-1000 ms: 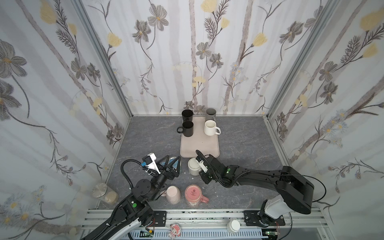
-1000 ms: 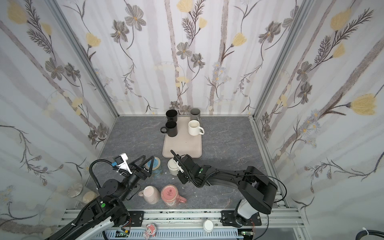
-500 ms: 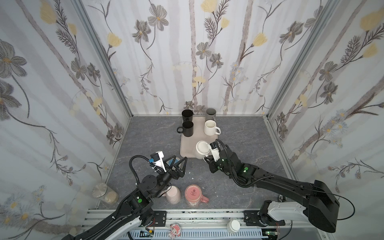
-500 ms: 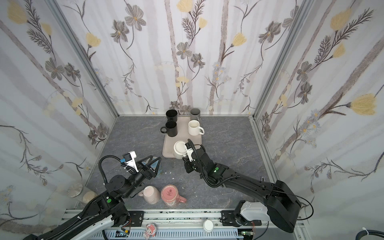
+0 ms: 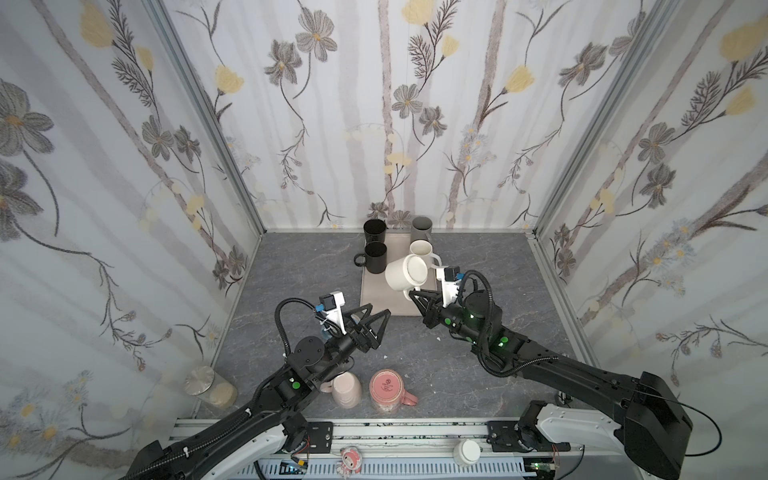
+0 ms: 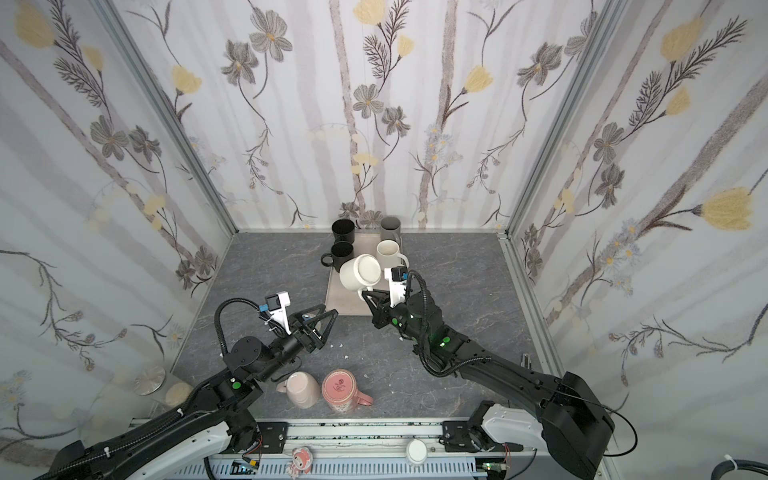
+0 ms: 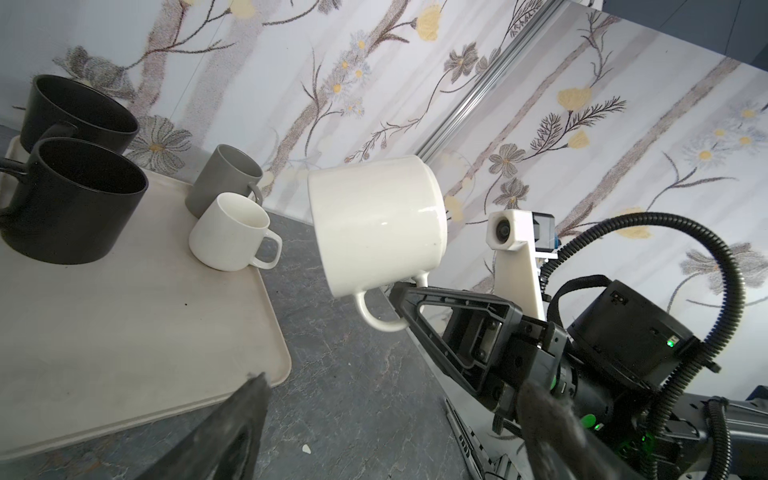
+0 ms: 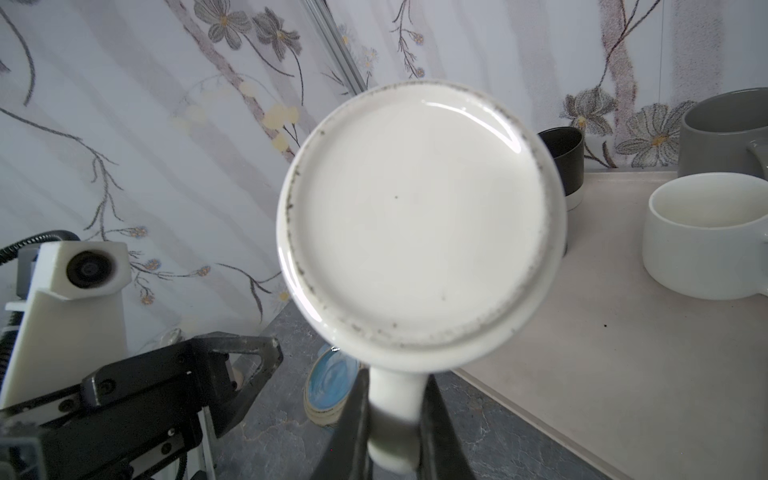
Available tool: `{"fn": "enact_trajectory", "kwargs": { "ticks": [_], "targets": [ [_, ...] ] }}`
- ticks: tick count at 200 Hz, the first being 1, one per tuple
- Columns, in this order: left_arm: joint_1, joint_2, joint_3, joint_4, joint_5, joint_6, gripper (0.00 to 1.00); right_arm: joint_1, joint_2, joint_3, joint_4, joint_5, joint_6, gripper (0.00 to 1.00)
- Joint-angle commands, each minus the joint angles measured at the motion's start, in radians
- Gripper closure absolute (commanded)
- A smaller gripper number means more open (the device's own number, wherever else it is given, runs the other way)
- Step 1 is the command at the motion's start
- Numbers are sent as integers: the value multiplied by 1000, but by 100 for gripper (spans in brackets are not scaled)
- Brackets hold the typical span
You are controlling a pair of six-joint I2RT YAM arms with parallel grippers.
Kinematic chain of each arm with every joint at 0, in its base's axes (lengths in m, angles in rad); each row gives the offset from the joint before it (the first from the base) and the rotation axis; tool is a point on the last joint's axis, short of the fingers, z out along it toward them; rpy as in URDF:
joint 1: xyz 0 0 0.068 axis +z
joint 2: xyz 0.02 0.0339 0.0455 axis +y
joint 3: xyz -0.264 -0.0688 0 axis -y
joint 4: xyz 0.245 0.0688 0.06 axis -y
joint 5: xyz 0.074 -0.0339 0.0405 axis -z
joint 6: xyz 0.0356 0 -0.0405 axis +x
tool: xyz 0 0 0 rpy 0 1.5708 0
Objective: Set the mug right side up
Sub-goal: 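Lift and turn the red-lined mug with the right gripper toward the left gripper, then grasp the red-lined mug's body with the left gripper and open the right gripper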
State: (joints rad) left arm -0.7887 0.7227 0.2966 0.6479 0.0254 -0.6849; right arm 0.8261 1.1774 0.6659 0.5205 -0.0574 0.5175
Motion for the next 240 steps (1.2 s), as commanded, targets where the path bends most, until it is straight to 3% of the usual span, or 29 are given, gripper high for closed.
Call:
{"fn": "enact_trajectory", "kwargs": {
  "ticks": [1,38,125,240],
  "targets": [
    [19,27,-5,160,79,-39,8,2,1,-3,233,-39,70,100],
    [43,85,-18,297,140,-78,12,1,0,2,325,-71,130,100],
    [100,228,7,551,251,-180,37,2,106,30,619,-308,323,100],
    [126,321,65,645,275,-228,72,12,162,5,707,-341,424,100]
  ]
}}
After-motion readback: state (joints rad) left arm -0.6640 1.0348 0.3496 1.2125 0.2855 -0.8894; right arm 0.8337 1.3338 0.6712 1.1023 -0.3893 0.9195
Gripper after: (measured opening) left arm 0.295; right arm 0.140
